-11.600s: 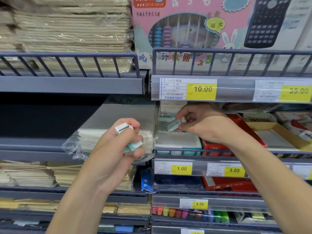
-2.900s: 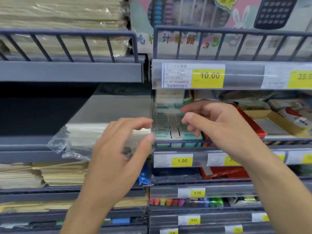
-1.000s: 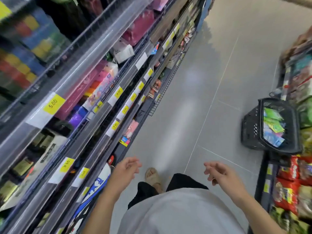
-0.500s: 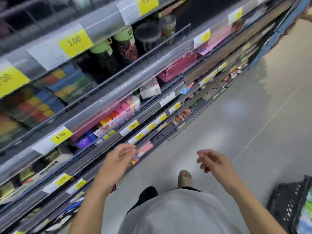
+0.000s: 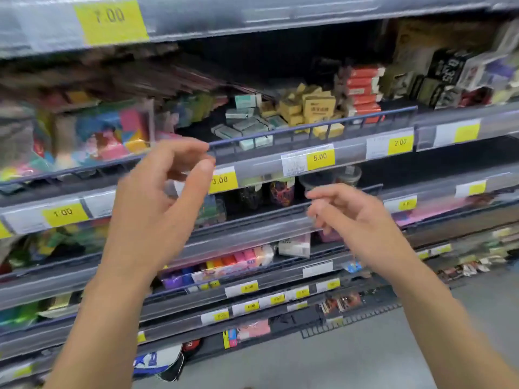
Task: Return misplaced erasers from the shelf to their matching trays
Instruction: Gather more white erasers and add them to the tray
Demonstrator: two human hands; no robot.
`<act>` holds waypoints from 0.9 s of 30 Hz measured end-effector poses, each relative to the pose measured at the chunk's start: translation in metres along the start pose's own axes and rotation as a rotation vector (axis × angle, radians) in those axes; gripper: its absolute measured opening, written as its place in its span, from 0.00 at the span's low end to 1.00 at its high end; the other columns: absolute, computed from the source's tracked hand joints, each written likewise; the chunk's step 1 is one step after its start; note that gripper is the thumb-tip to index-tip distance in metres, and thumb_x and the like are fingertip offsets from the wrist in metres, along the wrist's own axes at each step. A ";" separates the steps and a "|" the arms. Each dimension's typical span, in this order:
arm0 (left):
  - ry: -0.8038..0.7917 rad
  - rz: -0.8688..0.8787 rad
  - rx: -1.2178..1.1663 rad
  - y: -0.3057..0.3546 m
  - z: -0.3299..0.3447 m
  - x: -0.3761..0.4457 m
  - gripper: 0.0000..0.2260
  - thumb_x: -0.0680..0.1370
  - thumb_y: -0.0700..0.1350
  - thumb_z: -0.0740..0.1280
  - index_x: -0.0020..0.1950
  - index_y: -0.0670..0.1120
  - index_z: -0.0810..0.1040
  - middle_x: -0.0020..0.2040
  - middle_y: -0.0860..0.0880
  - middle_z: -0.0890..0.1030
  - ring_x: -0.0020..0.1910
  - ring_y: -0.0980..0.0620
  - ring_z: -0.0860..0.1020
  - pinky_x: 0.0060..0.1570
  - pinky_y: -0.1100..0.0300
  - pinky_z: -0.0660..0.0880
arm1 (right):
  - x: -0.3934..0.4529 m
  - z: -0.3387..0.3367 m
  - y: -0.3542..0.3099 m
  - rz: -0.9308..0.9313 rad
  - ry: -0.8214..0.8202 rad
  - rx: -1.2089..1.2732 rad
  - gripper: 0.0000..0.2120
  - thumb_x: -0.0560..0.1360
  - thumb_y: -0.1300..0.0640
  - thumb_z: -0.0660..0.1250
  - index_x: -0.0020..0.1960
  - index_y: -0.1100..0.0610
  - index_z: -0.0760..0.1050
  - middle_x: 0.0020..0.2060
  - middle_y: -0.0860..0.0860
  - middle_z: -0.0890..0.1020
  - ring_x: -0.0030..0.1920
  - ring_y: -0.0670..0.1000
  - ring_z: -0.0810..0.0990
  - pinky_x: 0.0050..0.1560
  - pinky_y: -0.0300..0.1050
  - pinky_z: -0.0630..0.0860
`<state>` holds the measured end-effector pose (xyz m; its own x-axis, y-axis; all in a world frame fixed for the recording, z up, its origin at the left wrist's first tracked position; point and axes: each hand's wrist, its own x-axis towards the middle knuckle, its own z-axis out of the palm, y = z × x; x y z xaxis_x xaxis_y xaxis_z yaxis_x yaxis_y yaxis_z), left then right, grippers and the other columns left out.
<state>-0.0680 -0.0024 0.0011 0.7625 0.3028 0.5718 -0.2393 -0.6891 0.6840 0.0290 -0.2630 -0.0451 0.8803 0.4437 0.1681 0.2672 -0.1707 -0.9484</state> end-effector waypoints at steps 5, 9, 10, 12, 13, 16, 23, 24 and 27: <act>-0.055 0.171 0.508 -0.021 0.004 0.055 0.15 0.83 0.53 0.64 0.66 0.45 0.79 0.58 0.46 0.82 0.57 0.42 0.76 0.58 0.45 0.73 | 0.082 0.002 -0.065 -0.284 -0.016 -0.192 0.05 0.80 0.55 0.68 0.55 0.50 0.81 0.43 0.44 0.82 0.42 0.42 0.80 0.45 0.33 0.76; -0.142 0.242 0.729 -0.042 0.013 0.063 0.17 0.82 0.57 0.60 0.60 0.49 0.82 0.46 0.49 0.84 0.45 0.41 0.81 0.44 0.48 0.68 | 0.145 0.013 -0.091 -0.415 -0.107 -0.547 0.09 0.79 0.55 0.69 0.58 0.51 0.81 0.46 0.42 0.81 0.44 0.40 0.78 0.50 0.35 0.74; -0.133 0.264 0.765 -0.045 0.015 0.063 0.16 0.82 0.58 0.60 0.58 0.50 0.82 0.44 0.50 0.84 0.43 0.41 0.80 0.42 0.50 0.64 | 0.158 0.014 -0.094 -0.420 -0.162 -0.660 0.10 0.79 0.55 0.68 0.60 0.50 0.80 0.48 0.43 0.80 0.46 0.43 0.79 0.53 0.38 0.75; -0.113 0.295 0.790 -0.049 0.016 0.062 0.15 0.82 0.57 0.60 0.57 0.51 0.81 0.44 0.51 0.83 0.41 0.43 0.79 0.42 0.51 0.59 | 0.182 0.018 -0.099 -0.387 -0.299 -0.870 0.13 0.80 0.56 0.67 0.64 0.49 0.79 0.52 0.45 0.77 0.52 0.49 0.79 0.56 0.41 0.73; -0.107 0.308 0.790 -0.051 0.016 0.061 0.15 0.82 0.57 0.59 0.57 0.51 0.81 0.44 0.52 0.83 0.41 0.43 0.78 0.42 0.51 0.57 | 0.192 0.021 -0.102 -0.345 -0.376 -0.979 0.15 0.80 0.55 0.66 0.66 0.47 0.77 0.56 0.46 0.77 0.55 0.50 0.78 0.56 0.40 0.71; -0.094 0.329 0.775 -0.054 0.015 0.061 0.15 0.83 0.57 0.59 0.58 0.51 0.81 0.44 0.53 0.82 0.41 0.45 0.78 0.42 0.52 0.56 | 0.212 0.030 -0.107 -0.185 -0.572 -1.196 0.20 0.80 0.53 0.65 0.72 0.44 0.72 0.67 0.47 0.75 0.59 0.48 0.74 0.58 0.40 0.70; -0.103 0.322 0.753 -0.055 0.017 0.062 0.15 0.82 0.56 0.61 0.60 0.49 0.81 0.45 0.52 0.83 0.42 0.45 0.79 0.45 0.49 0.63 | 0.227 0.033 -0.117 -0.125 -0.626 -1.242 0.24 0.77 0.49 0.71 0.72 0.46 0.72 0.60 0.43 0.77 0.54 0.47 0.76 0.54 0.38 0.73; -0.102 0.323 0.749 -0.055 0.016 0.062 0.15 0.82 0.56 0.62 0.60 0.49 0.81 0.45 0.52 0.83 0.42 0.45 0.79 0.45 0.49 0.63 | 0.228 0.032 -0.118 -0.118 -0.630 -1.232 0.22 0.77 0.48 0.71 0.70 0.46 0.73 0.61 0.44 0.77 0.56 0.49 0.76 0.58 0.44 0.74; -0.100 0.321 0.739 -0.054 0.016 0.061 0.15 0.82 0.55 0.62 0.59 0.49 0.81 0.44 0.52 0.83 0.41 0.45 0.79 0.45 0.50 0.63 | 0.228 0.028 -0.116 -0.117 -0.643 -1.214 0.18 0.76 0.46 0.72 0.64 0.42 0.75 0.58 0.44 0.77 0.55 0.49 0.77 0.60 0.50 0.75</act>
<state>0.0016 0.0430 -0.0084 0.7827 -0.0197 0.6221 -0.0235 -0.9997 -0.0020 0.1881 -0.1176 0.0962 0.5833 0.7767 -0.2377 0.7903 -0.6102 -0.0545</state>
